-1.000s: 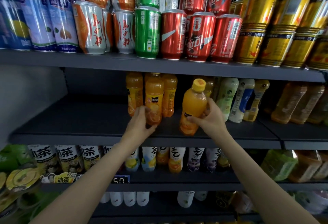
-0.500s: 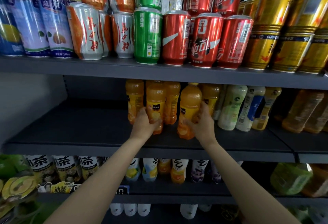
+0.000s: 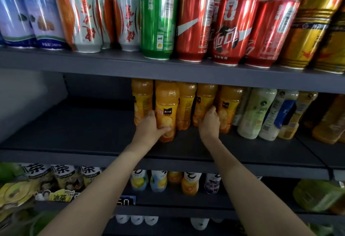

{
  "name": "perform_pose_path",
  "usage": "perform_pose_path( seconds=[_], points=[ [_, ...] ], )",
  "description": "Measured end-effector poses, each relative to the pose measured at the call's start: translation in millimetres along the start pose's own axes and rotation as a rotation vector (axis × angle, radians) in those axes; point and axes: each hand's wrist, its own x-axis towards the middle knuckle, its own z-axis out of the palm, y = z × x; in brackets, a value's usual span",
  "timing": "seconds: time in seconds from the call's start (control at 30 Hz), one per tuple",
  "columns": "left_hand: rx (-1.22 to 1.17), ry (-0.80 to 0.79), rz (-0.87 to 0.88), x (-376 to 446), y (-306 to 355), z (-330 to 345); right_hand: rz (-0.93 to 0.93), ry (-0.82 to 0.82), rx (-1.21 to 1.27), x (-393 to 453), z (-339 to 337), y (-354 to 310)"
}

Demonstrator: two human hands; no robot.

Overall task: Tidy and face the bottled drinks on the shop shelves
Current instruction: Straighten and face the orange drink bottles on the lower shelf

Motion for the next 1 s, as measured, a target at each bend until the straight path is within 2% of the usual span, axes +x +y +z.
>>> perform_pose_path(
  seconds=[0.17,0.33,0.4,0.5,0.57,0.7,1.0],
  points=[
    [0.016,-0.031,-0.027,0,3,-3,0.035,-0.046,-0.134,25,12,-5],
    [-0.028,-0.027,-0.032,-3,4,-4,0.087,-0.054,-0.043,28,11,-6],
    [-0.074,-0.049,-0.027,-2,5,0,0.035,-0.041,0.026,21,6,0],
    [-0.096,-0.103,0.009,1,16,12,-0.168,-0.005,0.133,-5,-10,19],
    [-0.108,-0.146,0.035,4,28,23,-0.227,0.037,0.138,-21,-26,35],
    [-0.138,-0.186,0.043,10,55,52,-0.167,0.105,0.084,-28,-53,64],
    [-0.090,-0.069,-0.047,28,87,99,-0.029,-0.039,0.079,-13,-48,75]
  ],
)
